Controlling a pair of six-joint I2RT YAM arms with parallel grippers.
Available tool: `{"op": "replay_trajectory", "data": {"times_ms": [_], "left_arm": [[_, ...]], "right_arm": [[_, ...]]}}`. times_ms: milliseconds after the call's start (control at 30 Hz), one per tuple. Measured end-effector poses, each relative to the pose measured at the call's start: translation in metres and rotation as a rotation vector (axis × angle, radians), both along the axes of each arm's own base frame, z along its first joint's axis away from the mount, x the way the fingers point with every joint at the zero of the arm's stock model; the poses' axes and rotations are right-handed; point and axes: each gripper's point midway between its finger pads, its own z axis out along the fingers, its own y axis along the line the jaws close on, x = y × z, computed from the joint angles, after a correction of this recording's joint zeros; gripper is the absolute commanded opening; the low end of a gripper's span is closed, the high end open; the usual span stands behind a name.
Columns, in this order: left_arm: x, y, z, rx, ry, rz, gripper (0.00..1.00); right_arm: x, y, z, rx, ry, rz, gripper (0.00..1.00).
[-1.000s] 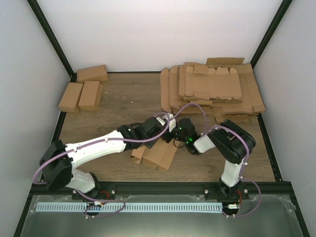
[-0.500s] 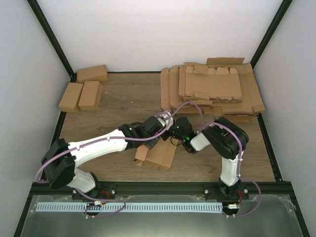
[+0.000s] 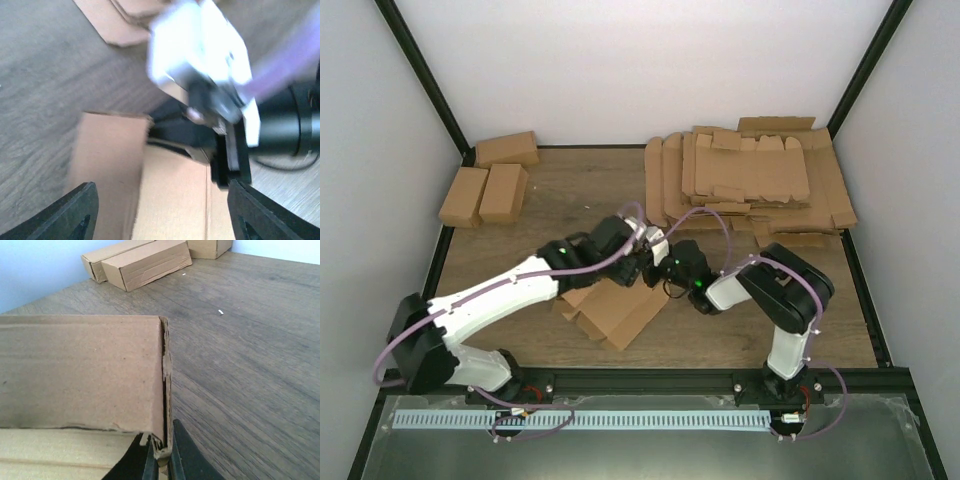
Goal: Fold the paper box
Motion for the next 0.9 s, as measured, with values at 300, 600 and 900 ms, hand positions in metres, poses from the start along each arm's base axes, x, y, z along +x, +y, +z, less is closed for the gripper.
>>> {"op": "replay_trajectory", "data": {"times_ms": [300,600,900], "left_arm": [[0.049,0.045,0.054,-0.259,-0.004,0.185,0.70],[0.037,0.047,-0.036,-0.285,0.270,0.190,0.62],[0.040,0.035,-0.048,-0.352,0.325,0.175,0.61]], "right_arm": [[-0.022,-0.009,0.003,-0.080,0.032,-0.078,0.04],[-0.037,-0.021,-0.021,-0.149,0.111,-0.155,0.19],[-0.035,-0.018,-0.030,-0.152,0.085,-0.193,0.28]]}}
